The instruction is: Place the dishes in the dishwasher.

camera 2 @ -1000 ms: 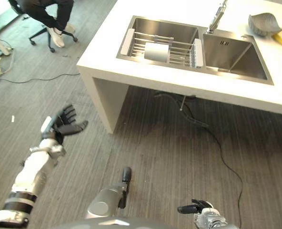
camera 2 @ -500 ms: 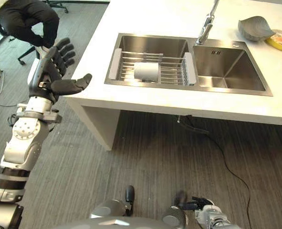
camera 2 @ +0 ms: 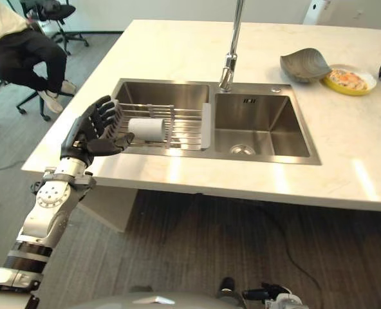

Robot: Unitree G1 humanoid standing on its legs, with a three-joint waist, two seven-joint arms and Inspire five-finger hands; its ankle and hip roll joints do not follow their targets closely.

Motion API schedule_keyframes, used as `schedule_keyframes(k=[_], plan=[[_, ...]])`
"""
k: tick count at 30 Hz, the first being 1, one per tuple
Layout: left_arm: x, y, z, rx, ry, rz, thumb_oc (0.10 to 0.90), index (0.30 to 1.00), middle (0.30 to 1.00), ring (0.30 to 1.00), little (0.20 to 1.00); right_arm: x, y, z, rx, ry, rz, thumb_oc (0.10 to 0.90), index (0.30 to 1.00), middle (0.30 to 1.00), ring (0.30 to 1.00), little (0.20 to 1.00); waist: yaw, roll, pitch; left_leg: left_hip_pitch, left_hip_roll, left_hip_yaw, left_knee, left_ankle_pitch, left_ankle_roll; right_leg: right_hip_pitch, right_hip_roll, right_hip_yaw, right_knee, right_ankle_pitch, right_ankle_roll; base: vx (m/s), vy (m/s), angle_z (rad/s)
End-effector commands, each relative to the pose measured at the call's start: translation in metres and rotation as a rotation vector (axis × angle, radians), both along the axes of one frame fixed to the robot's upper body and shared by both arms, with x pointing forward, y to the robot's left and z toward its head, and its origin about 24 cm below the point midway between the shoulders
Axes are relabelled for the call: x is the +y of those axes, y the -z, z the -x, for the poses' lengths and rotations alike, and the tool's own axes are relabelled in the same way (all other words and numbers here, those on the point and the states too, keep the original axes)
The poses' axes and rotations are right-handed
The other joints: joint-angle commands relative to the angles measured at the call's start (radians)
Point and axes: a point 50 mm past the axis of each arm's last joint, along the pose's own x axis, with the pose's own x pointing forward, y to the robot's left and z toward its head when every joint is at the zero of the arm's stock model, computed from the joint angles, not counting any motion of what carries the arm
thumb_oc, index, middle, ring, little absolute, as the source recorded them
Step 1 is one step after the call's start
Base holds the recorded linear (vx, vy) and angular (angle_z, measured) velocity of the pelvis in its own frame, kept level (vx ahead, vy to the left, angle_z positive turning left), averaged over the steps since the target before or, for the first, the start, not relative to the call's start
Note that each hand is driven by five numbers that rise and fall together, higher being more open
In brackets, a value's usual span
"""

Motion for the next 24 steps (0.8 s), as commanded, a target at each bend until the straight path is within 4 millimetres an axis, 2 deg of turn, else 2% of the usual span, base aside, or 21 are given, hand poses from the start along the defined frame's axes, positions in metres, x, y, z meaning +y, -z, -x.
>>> schedule_keyframes(k=[1,2,4,7,9,16,17,20,23,24], plan=[[-0.006,-0.07,-0.01,-0.313,0.019,-0.017,0.8,0.9,0.9,0.9,0.9,-0.023,-0.008,0.005,0.02,0.026,0.086,0.8,0.9,0.9,0.9,0.9,0.019,0.0,0.052,-0.041,-0.059,0.028,0.078,-0.063,0.043,-0.008,-0.071,0.005,0.04,-0.074,0.092,0.15,0.029,0.31],[-0.006,-0.066,-0.01,-0.299,0.015,-0.031,0.8,0.9,0.9,0.9,0.9,-0.027,-0.009,0.005,0.011,0.044,0.095,0.8,0.9,0.9,0.9,0.9,0.028,-0.006,0.053,-0.067,-0.049,0.041,-0.009,-0.061,0.037,0.014,-0.075,-0.001,0.026,-0.076,0.102,0.21,0.061,0.44],[-0.008,-0.061,-0.01,-0.278,0.023,-0.049,0.8,0.9,0.9,0.9,0.9,-0.027,-0.009,0.004,0.012,0.041,0.095,0.8,0.9,0.9,0.9,0.9,0.041,0.002,0.052,-0.082,-0.03,0.058,-0.127,0.0,0.022,0.036,-0.075,-0.013,0.018,-0.081,0.112,0.17,0.069,0.35],[-0.011,-0.058,-0.01,-0.266,0.035,-0.064,0.8,0.9,0.9,0.9,0.9,-0.024,-0.008,0.003,0.012,0.026,0.09,0.8,0.9,0.9,0.9,0.9,0.042,0.015,0.041,-0.065,-0.013,0.078,-0.176,0.018,0.017,0.051,-0.068,-0.027,0.02,-0.09,0.119,0.1,0.077,0.09],[-0.014,-0.058,-0.008,-0.267,0.062,-0.109,0.8,0.9,0.9,0.9,0.9,-0.016,-0.005,0.004,0.019,0.016,0.066,0.8,0.9,0.9,0.9,0.9,0.043,0.029,0.012,-0.038,-0.035,0.072,-0.229,0.017,0.016,0.072,-0.078,-0.024,0.016,-0.087,0.126,0.17,0.179,0.06],[-0.015,-0.071,-0.005,-0.299,0.087,-0.322,0.8,0.9,0.9,0.9,0.9,0.005,0.001,-0.004,0.017,-0.059,0.009,0.8,0.9,0.9,0.9,0.9,0.052,0.029,-0.027,0.059,-0.08,0.121,-0.323,0.009,0.041,0.081,-0.122,-0.004,0.037,-0.078,0.151,0.13,0.162,-0.01],[-0.007,-0.084,-0.003,-0.346,0.06,-0.426,0.8,0.9,0.9,0.9,0.9,-0.003,0.002,0.024,0.077,-0.049,-0.014,0.8,0.9,0.9,0.9,0.9,0.037,0.026,-0.023,0.082,-0.084,0.138,-0.335,0.002,0.043,0.076,-0.131,0.008,0.05,-0.076,0.162,0.04,0.093,0.04],[-0.008,-0.105,-0.005,-0.393,0.084,-0.539,0.8,0.9,0.9,0.9,0.9,-0.028,-0.007,0.022,0.084,-0.043,0.048,0.8,0.9,0.9,0.9,0.9,0.024,0.017,-0.03,0.087,-0.09,0.152,-0.345,-0.001,0.051,0.06,-0.139,0.02,0.052,-0.062,0.171,0.02,0.055,-0.12],[-0.008,-0.111,-0.005,-0.398,0.092,-0.622,0.8,0.9,0.9,0.9,0.9,-0.035,-0.01,0.027,0.092,-0.018,0.054,0.8,0.9,0.9,0.9,0.9,0.025,0.015,-0.034,0.097,-0.095,0.159,-0.35,-0.007,0.053,0.061,-0.145,0.021,0.046,-0.053,0.179,0.04,0.033,-0.13],[-0.006,-0.115,-0.01,-0.378,0.092,-0.705,0.8,0.9,0.9,0.9,0.9,-0.039,-0.011,0.031,0.105,-0.012,0.057,0.8,0.9,0.9,0.9,0.9,0.014,0.018,-0.04,0.107,-0.096,0.167,-0.355,-0.011,0.053,0.06,-0.148,0.024,0.037,-0.043,0.184,0.02,0.016,-0.1]])
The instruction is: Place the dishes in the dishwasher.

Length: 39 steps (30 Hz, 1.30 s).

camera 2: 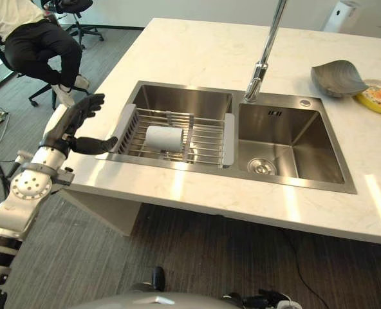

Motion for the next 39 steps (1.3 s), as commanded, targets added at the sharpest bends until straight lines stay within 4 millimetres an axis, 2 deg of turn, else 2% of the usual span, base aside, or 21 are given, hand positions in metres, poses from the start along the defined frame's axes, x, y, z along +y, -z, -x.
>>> schedule_keyframes(k=[1,9,20,21,22,23,24,27,31,39], plan=[[-0.029,-0.064,-0.009,-0.269,0.144,-0.144,0.8,0.9,0.9,0.9,0.9,-0.038,-0.013,0.016,0.068,0.018,0.09,0.8,0.9,0.9,0.9,0.9,0.01,0.042,-0.035,0.044,0.066,0.015,0.01,-0.074,-0.07,-0.039,-0.032,0.011,0.059,-0.02,0.074,0.04,0.031,-0.31],[-0.012,-0.074,-0.035,-0.177,0.051,-0.446,0.8,0.9,0.9,0.9,0.9,-0.053,-0.018,0.035,0.119,0.052,0.106,0.8,0.9,0.9,0.9,0.9,-0.027,0.059,-0.045,0.075,0.082,0.051,0.006,-0.078,-0.079,-0.044,-0.022,0.028,0.015,0.009,0.083,0.02,-0.002,-0.17],[0.01,-0.074,-0.055,-0.105,-0.088,-0.609,0.8,0.9,0.9,0.9,0.9,-0.065,-0.024,0.052,0.154,0.119,0.128,0.8,0.9,0.9,0.9,0.9,-0.057,0.068,-0.041,0.087,0.088,0.079,0.006,-0.078,-0.083,-0.059,-0.016,0.047,0.007,0.016,0.083,0.0,-0.011,-0.15],[0.011,-0.066,-0.056,-0.067,-0.09,-0.62,0.8,0.9,0.9,0.9,0.9,-0.066,-0.025,0.036,0.093,0.119,0.134,0.8,0.9,0.9,0.9,0.9,-0.055,0.065,-0.045,0.088,0.089,0.081,0.006,-0.079,-0.083,-0.061,-0.017,0.046,0.006,0.02,0.083,0.0,0.0,0.0],[0.011,-0.066,-0.056,-0.066,-0.092,-0.62,0.8,0.9,0.9,0.9,0.9,-0.066,-0.025,0.035,0.092,0.119,0.135,0.8,0.9,0.9,0.9,0.9,-0.056,0.065,-0.045,0.088,0.089,0.081,0.006,-0.079,-0.083,-0.061,-0.017,0.047,0.006,0.019,0.083,0.01,-0.015,-0.03],[0.012,-0.062,-0.055,-0.055,-0.09,-0.63,0.8,0.9,0.9,0.9,0.9,-0.063,-0.024,0.025,0.05,0.087,0.124,0.8,0.9,0.9,0.9,0.9,-0.055,0.064,-0.047,0.087,0.09,0.082,0.006,-0.08,-0.082,-0.063,-0.017,0.047,0.006,0.02,0.083,0.02,-0.017,-0.04],[0.013,-0.055,-0.059,-0.024,-0.111,-0.652,0.8,0.9,0.9,0.9,0.9,-0.053,-0.019,0.028,0.056,0.083,0.11,0.8,0.9,0.9,0.9,0.9,-0.061,0.065,-0.052,0.087,0.088,0.086,0.006,-0.083,-0.08,-0.066,-0.016,0.051,0.006,0.023,0.083,0.03,-0.018,-0.03],[0.008,-0.049,-0.07,0.024,-0.113,-0.706,0.8,0.9,0.9,0.9,0.9,-0.046,-0.015,0.027,0.041,0.102,0.098,0.8,0.9,0.9,0.9,0.9,-0.075,0.064,-0.051,0.089,0.09,0.093,0.006,-0.085,-0.078,-0.075,-0.013,0.063,0.006,0.026,0.083,0.01,-0.012,-0.07],[0.004,-0.043,-0.075,0.06,-0.108,-0.741,0.8,0.9,0.9,0.9,0.9,-0.044,-0.015,0.025,0.025,0.093,0.094,0.8,0.9,0.9,0.9,0.9,-0.08,0.059,-0.047,0.088,0.092,0.096,0.006,-0.087,-0.077,-0.082,-0.012,0.07,0.006,0.025,0.083,0.0,-0.007,-0.13],[-0.01,-0.044,-0.088,0.052,-0.099,-0.795,0.8,0.9,0.9,0.9,0.9,-0.043,-0.015,0.016,-0.007,0.076,0.092,0.8,0.9,0.9,0.9,0.9,-0.088,0.052,-0.046,0.086,0.089,0.098,0.006,-0.09,-0.074,-0.086,-0.012,0.072,0.006,0.025,0.083,0.0,0.0,0.0]])
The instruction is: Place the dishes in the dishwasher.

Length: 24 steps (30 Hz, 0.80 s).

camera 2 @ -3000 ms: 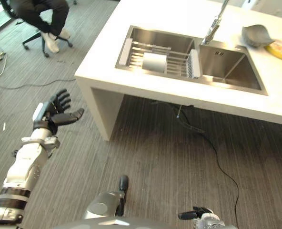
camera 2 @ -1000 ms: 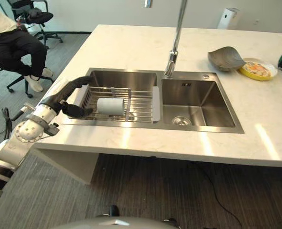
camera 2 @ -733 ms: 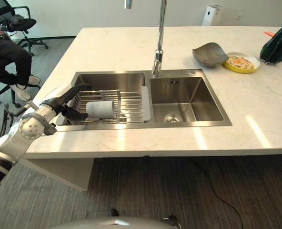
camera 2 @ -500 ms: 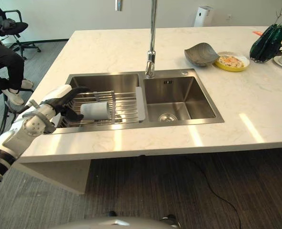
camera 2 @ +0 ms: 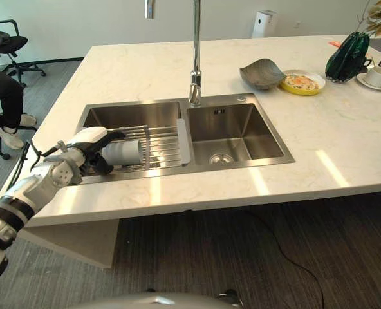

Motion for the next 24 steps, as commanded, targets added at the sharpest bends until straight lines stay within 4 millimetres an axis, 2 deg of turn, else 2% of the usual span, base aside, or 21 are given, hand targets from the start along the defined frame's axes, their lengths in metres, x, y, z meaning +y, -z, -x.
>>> schedule_keyframes(k=[1,5,14,24], plan=[[-0.01,-0.096,-0.036,-0.323,0.007,-0.026,0.8,0.9,0.9,0.9,0.9,-0.022,-0.011,-0.019,-0.046,-0.012,0.072,0.8,0.9,0.9,0.9,0.9,0.031,0.026,0.006,0.035,0.035,-0.037,0.007,-0.079,-0.044,-0.039,-0.051,-0.065,0.011,0.018,0.094,0.0,0.0,0.0],[-0.011,-0.096,-0.04,-0.322,-0.002,-0.043,0.8,0.9,0.9,0.9,0.9,-0.02,-0.01,-0.02,-0.05,-0.018,0.07,0.8,0.9,0.9,0.9,0.9,0.028,0.025,0.008,0.035,0.033,-0.034,0.007,-0.081,-0.043,-0.042,-0.051,-0.065,0.011,0.021,0.094,0.0,0.0,-0.01],[0.016,-0.088,-0.047,-0.254,-0.189,-0.09,0.8,0.9,0.9,0.9,0.9,-0.014,-0.007,-0.025,-0.045,-0.026,0.051,0.8,0.9,0.9,0.9,0.9,0.023,0.024,0.013,0.036,0.032,-0.029,0.007,-0.085,-0.039,-0.05,-0.052,-0.057,0.011,0.024,0.094,0.01,0.0,-0.01],[0.011,-0.079,-0.054,-0.204,-0.203,-0.126,0.8,0.9,0.9,0.9,0.9,-0.011,-0.007,-0.028,-0.037,-0.044,0.046,0.8,0.9,0.9,0.9,0.9,0.017,0.021,0.015,0.035,0.031,-0.028,0.007,-0.087,-0.037,-0.055,-0.052,-0.055,0.011,0.024,0.094,0.0,0.0,0.0]])
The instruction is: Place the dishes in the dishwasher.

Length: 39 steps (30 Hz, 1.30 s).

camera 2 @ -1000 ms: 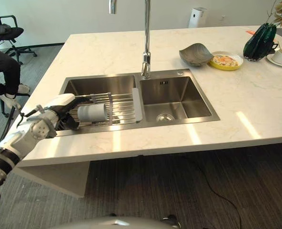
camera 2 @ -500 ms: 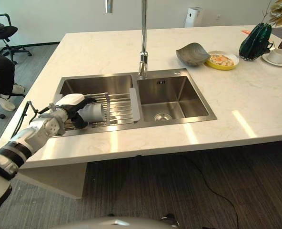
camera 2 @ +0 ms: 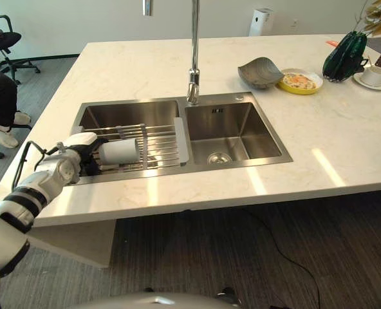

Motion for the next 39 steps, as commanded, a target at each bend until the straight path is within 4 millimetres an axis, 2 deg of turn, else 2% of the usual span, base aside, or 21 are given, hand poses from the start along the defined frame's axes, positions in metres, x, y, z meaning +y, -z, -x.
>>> schedule_keyframes(k=[1,15,19,24,33,39], plan=[[-0.018,-0.099,-0.043,-0.292,0.028,-0.065,0.8,0.9,0.9,0.9,0.9,-0.017,-0.008,-0.02,-0.034,-0.006,0.055,0.8,0.9,0.9,0.9,0.9,0.021,0.032,0.015,0.04,0.029,-0.043,0.006,-0.085,-0.034,-0.039,-0.053,-0.07,0.011,0.024,0.095,0.0,0.0,0.0],[-0.044,-0.104,-0.049,-0.336,0.133,-0.063,0.8,0.9,0.9,0.9,0.9,-0.018,-0.009,-0.02,-0.044,-0.005,0.071,0.8,0.9,0.9,0.9,0.9,0.014,0.032,0.015,0.045,0.028,-0.042,0.006,-0.09,-0.034,-0.036,-0.055,-0.07,0.011,0.022,0.095,0.0,0.0,0.0],[-0.05,-0.1,-0.048,-0.346,0.13,0.067,0.8,0.9,0.9,0.9,0.9,-0.015,-0.007,-0.017,-0.038,0.003,0.066,0.8,0.9,0.9,0.9,0.9,0.018,0.031,0.016,0.048,0.029,-0.043,0.006,-0.09,-0.034,-0.031,-0.056,-0.073,0.011,0.021,0.095,0.0,0.0,0.0],[-0.067,-0.092,-0.045,-0.312,0.176,0.242,0.8,0.9,0.9,0.9,0.9,-0.015,-0.006,-0.011,-0.019,0.013,0.057,0.8,0.9,0.9,0.9,0.9,0.021,0.032,0.011,0.05,0.028,-0.047,0.006,-0.091,-0.034,-0.024,-0.058,-0.08,0.011,0.021,0.095,0.0,0.0,0.0],[-0.068,-0.098,-0.046,-0.328,0.166,0.354,0.8,0.9,0.9,0.9,0.9,-0.013,-0.005,-0.009,-0.006,0.005,0.049,0.8,0.9,0.9,0.9,0.9,0.02,0.033,0.005,0.051,0.027,-0.052,0.006,-0.089,-0.035,-0.019,-0.058,-0.087,0.011,0.022,0.095,0.0,0.0,0.0],[-0.064,-0.114,-0.047,-0.358,0.177,0.353,0.8,0.9,0.9,0.9,0.9,-0.011,-0.004,-0.006,-0.001,0.011,0.037,0.8,0.9,0.9,0.9,0.9,0.018,0.037,0.002,0.051,0.026,-0.049,0.006,-0.09,-0.035,-0.018,-0.06,-0.088,0.011,0.024,0.095,0.0,0.0,0.0]])
